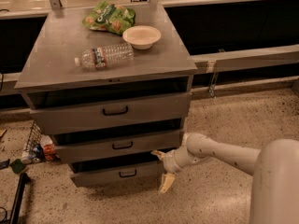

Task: Open bottom drawer

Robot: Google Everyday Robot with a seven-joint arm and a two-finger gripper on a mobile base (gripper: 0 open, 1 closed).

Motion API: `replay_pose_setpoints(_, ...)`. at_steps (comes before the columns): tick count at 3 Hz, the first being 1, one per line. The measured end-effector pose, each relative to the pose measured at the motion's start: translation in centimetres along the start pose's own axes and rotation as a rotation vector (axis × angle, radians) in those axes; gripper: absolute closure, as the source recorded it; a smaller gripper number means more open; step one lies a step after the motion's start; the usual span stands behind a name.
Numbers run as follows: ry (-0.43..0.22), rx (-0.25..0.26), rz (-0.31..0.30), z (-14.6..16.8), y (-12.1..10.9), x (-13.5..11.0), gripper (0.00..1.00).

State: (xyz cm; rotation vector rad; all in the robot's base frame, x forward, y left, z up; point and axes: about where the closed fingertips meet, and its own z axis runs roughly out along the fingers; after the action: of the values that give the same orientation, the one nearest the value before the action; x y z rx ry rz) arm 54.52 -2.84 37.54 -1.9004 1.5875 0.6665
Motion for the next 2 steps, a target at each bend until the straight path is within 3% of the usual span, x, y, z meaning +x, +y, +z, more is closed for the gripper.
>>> replay_pose_setpoints(1,0.01,-0.03,0.035,4.6,-1.2,4.1,0.0)
replay_pose_setpoints(2,0.031,-0.048,0.05,6.9,-2.2,6.6,0.0)
